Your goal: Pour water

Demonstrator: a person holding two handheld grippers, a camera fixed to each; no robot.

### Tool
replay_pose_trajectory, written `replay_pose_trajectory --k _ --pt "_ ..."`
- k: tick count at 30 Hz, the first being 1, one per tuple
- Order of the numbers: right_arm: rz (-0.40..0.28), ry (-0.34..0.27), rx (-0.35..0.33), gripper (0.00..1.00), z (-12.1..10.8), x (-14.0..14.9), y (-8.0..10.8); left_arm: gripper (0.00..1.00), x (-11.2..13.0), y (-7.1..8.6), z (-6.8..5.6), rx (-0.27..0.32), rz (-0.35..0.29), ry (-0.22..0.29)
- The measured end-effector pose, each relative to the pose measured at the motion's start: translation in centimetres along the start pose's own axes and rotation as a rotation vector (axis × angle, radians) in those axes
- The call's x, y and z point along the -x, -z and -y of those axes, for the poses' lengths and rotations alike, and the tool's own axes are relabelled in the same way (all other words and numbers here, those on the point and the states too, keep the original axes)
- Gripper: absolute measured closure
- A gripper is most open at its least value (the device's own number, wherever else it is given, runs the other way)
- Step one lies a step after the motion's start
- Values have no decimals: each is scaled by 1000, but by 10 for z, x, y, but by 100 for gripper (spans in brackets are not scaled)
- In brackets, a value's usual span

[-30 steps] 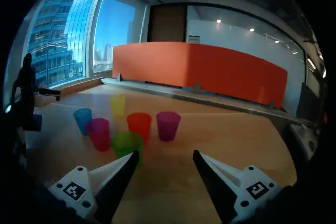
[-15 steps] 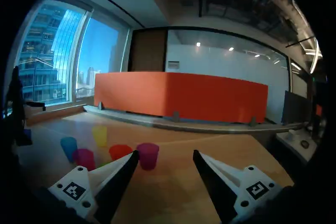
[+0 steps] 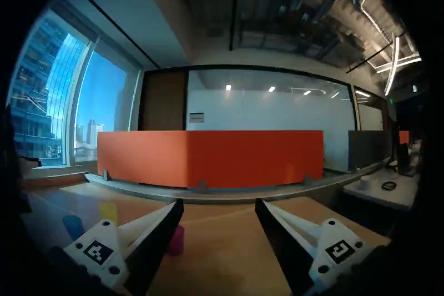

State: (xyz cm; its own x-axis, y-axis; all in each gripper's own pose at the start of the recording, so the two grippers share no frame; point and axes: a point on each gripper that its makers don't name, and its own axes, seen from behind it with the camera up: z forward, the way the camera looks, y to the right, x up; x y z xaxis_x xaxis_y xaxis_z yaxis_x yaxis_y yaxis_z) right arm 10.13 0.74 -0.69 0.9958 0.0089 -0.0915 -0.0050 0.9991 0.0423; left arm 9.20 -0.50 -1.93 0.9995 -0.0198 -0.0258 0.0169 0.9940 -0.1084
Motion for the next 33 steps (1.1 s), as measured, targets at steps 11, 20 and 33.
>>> replay_pose_trajectory --k 11,20,33 --pt "-3 -12 36 0 -5 -1 3 13 9 -4 -2 -20 8 -7" --pt "19 -6 43 0 2 7 1 13 12 -6 -4 -28 -6 -14" --pt "59 -2 20 0 17 21 2 13 16 -8 -6 -61 -31 -69"
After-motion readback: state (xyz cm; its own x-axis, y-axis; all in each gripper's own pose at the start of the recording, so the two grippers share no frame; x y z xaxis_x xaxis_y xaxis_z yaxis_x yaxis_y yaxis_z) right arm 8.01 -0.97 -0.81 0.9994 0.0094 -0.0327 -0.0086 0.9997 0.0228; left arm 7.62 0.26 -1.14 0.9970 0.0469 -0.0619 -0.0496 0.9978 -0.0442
